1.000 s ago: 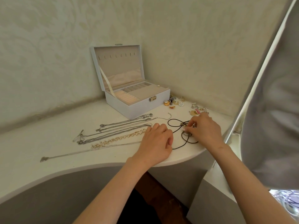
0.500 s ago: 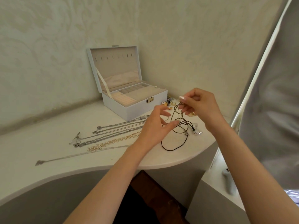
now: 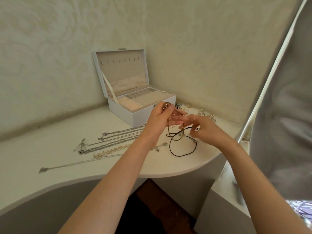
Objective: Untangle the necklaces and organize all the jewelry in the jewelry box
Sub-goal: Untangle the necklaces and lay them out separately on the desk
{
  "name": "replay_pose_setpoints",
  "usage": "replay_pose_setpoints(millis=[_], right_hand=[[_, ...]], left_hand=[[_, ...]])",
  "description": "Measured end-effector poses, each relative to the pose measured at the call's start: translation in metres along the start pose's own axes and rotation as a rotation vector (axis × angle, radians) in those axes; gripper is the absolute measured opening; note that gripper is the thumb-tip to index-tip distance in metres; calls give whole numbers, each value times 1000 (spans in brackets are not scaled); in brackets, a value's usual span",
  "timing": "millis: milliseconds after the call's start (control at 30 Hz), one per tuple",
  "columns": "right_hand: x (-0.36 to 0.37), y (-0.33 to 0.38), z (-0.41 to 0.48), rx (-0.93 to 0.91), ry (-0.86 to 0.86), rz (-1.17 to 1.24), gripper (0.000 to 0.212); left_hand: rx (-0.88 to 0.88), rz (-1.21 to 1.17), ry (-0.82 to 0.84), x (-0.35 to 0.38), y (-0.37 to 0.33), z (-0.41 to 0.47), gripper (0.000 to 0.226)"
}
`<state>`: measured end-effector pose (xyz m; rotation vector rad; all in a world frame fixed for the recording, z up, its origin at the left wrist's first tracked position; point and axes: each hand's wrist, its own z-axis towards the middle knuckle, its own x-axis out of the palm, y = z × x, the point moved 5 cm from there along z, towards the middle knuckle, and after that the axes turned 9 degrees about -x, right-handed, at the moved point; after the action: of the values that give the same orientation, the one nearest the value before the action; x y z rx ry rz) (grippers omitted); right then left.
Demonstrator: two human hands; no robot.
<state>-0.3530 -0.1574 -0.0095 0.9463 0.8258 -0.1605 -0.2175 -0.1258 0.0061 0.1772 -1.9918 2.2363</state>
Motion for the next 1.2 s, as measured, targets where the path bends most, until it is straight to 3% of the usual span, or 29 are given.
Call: replay_pose_setpoints(millis=[67,133,233,367,433,567,733,833,1033,1200], right_hand=[[11,-5,0,2,42,-86,37],[13,-10,2,0,-24,-100,31],[4,-21,1,55,-205,105,13],[-6,-28,-3,105,-329,376,13],[-9,-30,-5,107,-371,424,4],[-9,-31,-8,113,-437,401,13],[-7,-26,-9,115,-427,399,15],[-5,-20,-6,137,-339,367,11],[2,10,6,45,-208,480,35],[-3,23,18,-3,-239,459,7]], left_hand=[[8,-16,-11,-1,-1,0,17],[27,-33,-34,-3,-3,0,18],[56,-108,-68,-9,-8,0,17],[119,-250,-77,-14,-25,-1,16],[169,-312,-54,-15,-37,-2,20],[238,-364,-3,-13,-55,-1,21],[273,-389,26,-14,-64,-1,19],[261,-377,32,-14,-64,0,19],[218,-308,45,-8,-56,2,22],[208,-288,10,-10,-48,7,22]])
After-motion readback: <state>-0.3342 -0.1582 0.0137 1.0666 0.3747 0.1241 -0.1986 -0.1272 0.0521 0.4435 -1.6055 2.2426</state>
